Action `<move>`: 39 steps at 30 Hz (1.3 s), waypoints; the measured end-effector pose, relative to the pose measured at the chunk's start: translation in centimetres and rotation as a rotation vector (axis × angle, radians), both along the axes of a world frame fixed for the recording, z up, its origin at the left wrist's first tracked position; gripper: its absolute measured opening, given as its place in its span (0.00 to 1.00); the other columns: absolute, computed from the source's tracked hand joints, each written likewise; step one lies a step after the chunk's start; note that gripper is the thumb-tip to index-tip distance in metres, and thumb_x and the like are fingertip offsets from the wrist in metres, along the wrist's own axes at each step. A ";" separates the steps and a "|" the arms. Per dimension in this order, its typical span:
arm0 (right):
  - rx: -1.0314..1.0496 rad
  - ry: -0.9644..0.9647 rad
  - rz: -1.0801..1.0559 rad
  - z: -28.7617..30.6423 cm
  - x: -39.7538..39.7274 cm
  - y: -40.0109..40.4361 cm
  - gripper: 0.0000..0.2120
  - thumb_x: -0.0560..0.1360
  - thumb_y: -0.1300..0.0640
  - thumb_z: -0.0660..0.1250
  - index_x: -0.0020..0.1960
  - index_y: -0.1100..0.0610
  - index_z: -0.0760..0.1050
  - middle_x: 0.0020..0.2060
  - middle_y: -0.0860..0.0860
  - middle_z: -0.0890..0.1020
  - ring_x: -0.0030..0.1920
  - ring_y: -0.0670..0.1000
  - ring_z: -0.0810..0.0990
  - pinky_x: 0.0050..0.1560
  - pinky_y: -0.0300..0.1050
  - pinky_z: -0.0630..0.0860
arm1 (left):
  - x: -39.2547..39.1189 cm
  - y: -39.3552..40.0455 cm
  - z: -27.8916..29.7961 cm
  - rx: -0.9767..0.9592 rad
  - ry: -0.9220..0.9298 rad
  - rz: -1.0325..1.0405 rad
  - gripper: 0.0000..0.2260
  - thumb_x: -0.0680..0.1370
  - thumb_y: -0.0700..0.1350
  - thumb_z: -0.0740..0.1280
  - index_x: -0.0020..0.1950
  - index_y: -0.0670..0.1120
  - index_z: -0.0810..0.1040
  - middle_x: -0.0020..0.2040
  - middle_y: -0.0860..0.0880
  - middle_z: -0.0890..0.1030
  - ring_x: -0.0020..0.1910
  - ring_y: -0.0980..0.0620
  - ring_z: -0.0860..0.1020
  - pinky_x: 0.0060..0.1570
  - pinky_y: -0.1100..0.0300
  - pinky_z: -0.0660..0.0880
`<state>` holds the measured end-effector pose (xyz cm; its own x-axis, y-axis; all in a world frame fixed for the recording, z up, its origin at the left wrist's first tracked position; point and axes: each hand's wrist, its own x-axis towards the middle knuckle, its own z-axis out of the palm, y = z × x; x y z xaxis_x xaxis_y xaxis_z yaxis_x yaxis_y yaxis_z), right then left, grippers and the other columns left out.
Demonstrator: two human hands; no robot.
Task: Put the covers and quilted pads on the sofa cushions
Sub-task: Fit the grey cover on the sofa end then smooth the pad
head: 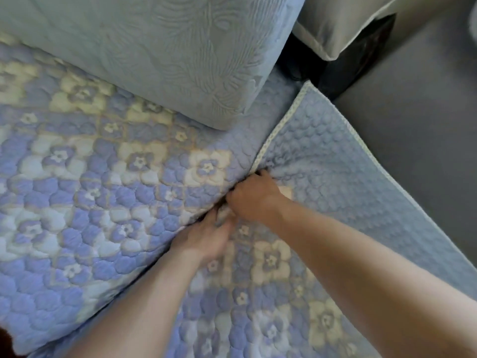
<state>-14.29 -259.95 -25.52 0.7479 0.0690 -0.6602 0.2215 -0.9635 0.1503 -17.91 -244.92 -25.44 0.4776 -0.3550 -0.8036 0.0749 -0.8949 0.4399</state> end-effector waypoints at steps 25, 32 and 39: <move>-0.238 -0.168 -0.237 1.7 4.2 -13.5 0.28 0.82 0.42 0.43 0.78 0.49 0.61 0.78 0.51 0.62 0.76 0.62 0.58 0.76 0.60 0.53 | 3.2 -3.1 -3.1 -0.197 0.130 0.258 0.32 0.79 0.71 0.46 0.79 0.58 0.62 0.80 0.54 0.60 0.79 0.49 0.58 0.77 0.53 0.55; -0.288 -0.011 -0.314 -2.0 9.1 -15.6 0.28 0.80 0.45 0.48 0.79 0.50 0.60 0.78 0.55 0.61 0.78 0.63 0.54 0.76 0.66 0.48 | 2.7 -4.8 -1.2 0.000 0.076 0.094 0.26 0.85 0.59 0.44 0.81 0.51 0.57 0.81 0.47 0.59 0.79 0.45 0.59 0.75 0.52 0.58; -0.103 -0.121 -0.229 -1.4 6.4 -18.3 0.41 0.72 0.37 0.32 0.72 0.53 0.68 0.72 0.57 0.68 0.74 0.60 0.60 0.75 0.59 0.52 | 7.2 -14.6 -1.0 -0.244 -0.076 0.132 0.22 0.85 0.54 0.50 0.77 0.47 0.63 0.77 0.42 0.67 0.74 0.40 0.67 0.72 0.47 0.64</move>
<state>-7.90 -278.29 -26.88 0.8099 -0.1740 -0.5602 -0.0257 -0.9646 0.2625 -10.66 -259.48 -26.46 0.5883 -0.4647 -0.6618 0.1420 -0.7464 0.6502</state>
